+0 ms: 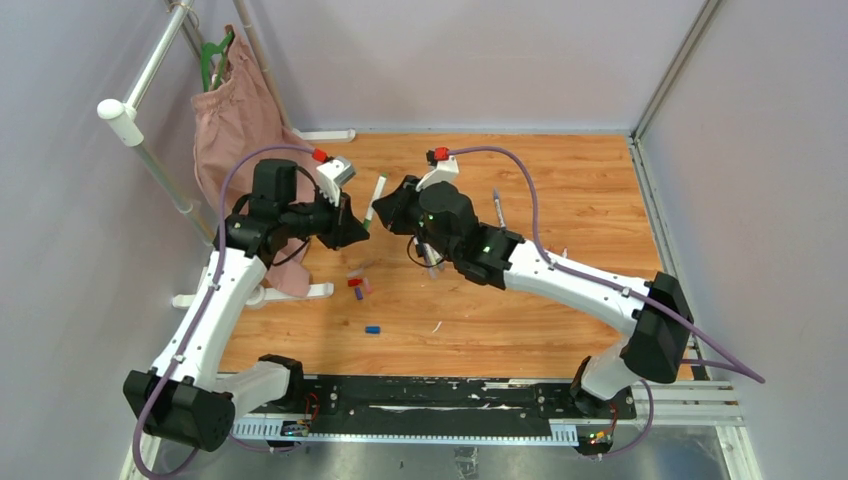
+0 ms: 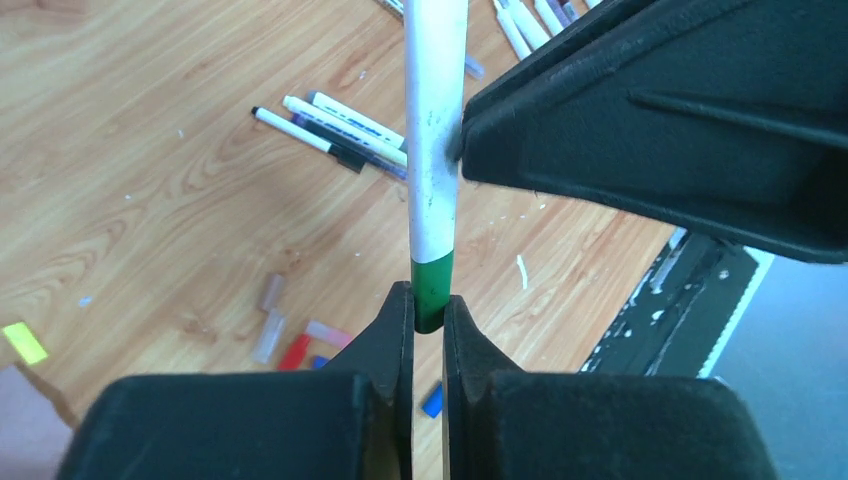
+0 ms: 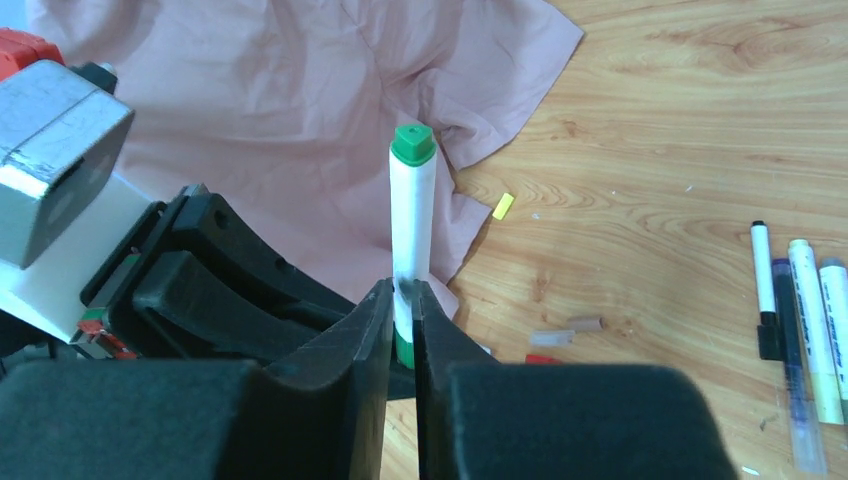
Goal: Open the pen caps
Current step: Pick up the pen from the center of the board, then open the pen cap from the pen.
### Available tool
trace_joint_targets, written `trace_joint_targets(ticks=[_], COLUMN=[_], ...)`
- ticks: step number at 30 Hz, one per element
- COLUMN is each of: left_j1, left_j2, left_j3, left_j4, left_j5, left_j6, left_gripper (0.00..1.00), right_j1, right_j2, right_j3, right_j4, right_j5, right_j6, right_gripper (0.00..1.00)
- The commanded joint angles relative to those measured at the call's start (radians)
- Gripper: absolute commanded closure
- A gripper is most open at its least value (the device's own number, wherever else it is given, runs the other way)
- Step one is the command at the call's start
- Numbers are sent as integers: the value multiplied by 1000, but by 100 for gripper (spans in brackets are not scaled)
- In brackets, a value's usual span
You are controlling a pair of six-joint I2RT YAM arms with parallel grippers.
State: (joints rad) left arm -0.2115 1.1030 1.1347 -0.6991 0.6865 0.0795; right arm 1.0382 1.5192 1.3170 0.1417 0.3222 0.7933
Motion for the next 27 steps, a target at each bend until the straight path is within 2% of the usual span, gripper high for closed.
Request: trace_joint_targets(ticks=[1, 3, 6, 9, 12, 15, 19, 27], left_j1=[-5, -5, -10, -65, -165, -274, -374, -431], left_j2=[-1, -10, -41, -76, -120, -175, -208, -198], left_j3=[-10, -13, -30, -55, -91, -132, -152, -139], left_j4=[10, -16, -65, -147, -215, -251, -277, -277], left_j5=[-25, -18, -51, -167, -281, -392, -481, -549], left_j6=[82, 163, 323, 505, 649, 745, 816, 865], left_gripper=[100, 100, 100, 100, 100, 100, 100, 100], right_j1=[11, -29, -151, -275, -346, -366, -348, -242], right_j2=[-33, -59, -106, -127, -82, -1, 80, 165], right_j3=[32, 59, 83, 135, 244, 329, 296, 256], right_j4=[-96, -204, -337, -462, -608, -726, -752, -751], right_j5=[-28, -106, -276, -520, -727, -930, -1124, -1263], right_j6=[-33, -32, -44, -96, -172, -202, -191, -172], right_gripper=[76, 67, 55, 45, 37, 35, 33, 37])
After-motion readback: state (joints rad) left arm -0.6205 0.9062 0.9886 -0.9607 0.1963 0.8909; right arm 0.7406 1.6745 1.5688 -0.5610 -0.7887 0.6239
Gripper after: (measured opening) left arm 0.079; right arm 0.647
